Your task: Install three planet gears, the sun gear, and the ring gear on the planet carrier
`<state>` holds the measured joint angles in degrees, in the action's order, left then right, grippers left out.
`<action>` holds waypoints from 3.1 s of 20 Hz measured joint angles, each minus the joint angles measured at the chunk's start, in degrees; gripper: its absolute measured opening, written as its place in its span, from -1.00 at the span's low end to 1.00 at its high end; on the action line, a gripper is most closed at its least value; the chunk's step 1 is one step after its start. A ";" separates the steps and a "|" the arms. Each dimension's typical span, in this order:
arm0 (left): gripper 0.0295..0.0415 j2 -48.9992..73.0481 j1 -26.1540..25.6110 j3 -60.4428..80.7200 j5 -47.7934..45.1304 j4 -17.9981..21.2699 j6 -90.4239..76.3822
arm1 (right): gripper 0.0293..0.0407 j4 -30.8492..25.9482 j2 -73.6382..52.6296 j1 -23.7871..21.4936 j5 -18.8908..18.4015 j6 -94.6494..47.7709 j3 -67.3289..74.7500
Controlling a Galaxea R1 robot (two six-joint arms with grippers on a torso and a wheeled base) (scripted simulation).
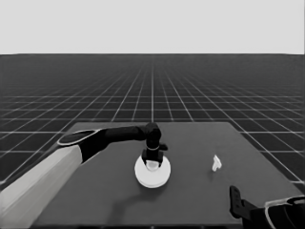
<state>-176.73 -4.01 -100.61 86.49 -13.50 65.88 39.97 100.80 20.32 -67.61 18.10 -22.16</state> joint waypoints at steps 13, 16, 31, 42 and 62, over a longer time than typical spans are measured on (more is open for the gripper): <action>-0.11 0.04 -0.08 -0.01 0.03 0.03 -6.49 | 0.61 0.00 0.00 0.00 0.00 0.00 0.00; -0.11 0.05 -0.08 -0.02 0.03 0.02 -7.98 | 0.61 0.00 0.00 0.00 0.00 0.00 0.00; -0.11 0.04 -0.11 -0.01 0.02 0.03 -15.49 | 0.61 0.00 0.00 0.00 0.00 0.00 0.00; 0.48 0.14 -0.32 -0.09 0.07 -0.02 -19.63 | 0.61 0.00 0.00 0.00 0.00 0.00 0.00; 0.62 64.01 21.07 66.77 -41.72 -3.12 -71.10 | 0.65 -36.40 21.97 -27.10 -16.28 25.28 -49.60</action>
<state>-112.72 17.05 -33.84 44.77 -16.63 -5.21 3.57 122.77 -6.78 -83.89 43.38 -71.76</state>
